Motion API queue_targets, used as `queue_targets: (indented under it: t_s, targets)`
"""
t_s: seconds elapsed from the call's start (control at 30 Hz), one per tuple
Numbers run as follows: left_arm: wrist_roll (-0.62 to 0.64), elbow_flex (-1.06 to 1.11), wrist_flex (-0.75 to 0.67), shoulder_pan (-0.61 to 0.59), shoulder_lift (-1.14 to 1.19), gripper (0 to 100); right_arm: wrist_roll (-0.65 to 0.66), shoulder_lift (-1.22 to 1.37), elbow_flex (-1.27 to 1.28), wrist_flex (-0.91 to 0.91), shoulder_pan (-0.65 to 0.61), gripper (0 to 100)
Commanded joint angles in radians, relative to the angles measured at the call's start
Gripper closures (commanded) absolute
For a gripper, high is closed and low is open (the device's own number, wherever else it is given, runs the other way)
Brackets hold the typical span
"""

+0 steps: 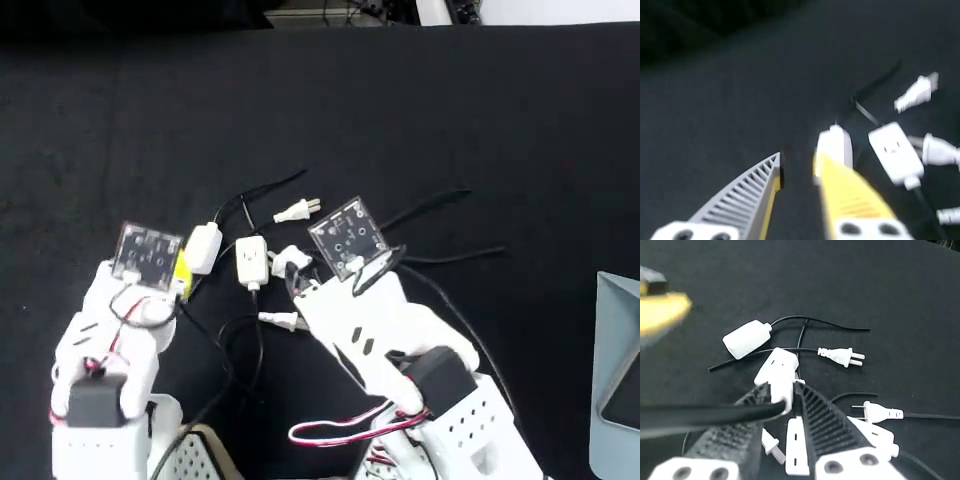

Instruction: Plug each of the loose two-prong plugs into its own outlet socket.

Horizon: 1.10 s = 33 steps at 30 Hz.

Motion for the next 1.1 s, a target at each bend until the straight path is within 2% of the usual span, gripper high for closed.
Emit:
queue_targets:
  t_s: [0.0,0.23,0.5,0.97,1.07]
  targets:
    - [0.009,-0.124,-0.006,-0.008,0.253,79,-0.008,-0.002,-0.007,-0.023,0.018,98.7]
    - [0.012,-0.374,-0.006,-0.008,0.701,75,-0.008,-0.004,0.01,-0.025,0.018,98.7]
    - [0.008,-0.627,-0.006,-0.013,1.146,75,-0.008,-0.004,0.03,-0.044,0.018,98.7]
    - [0.005,-0.99,-0.008,-0.031,1.706,75,-0.008,-0.004,0.03,-0.043,0.018,98.7]
    - [-0.049,-1.036,-0.003,-0.041,1.78,77,-0.008,-0.005,0.03,-0.043,0.018,98.7]
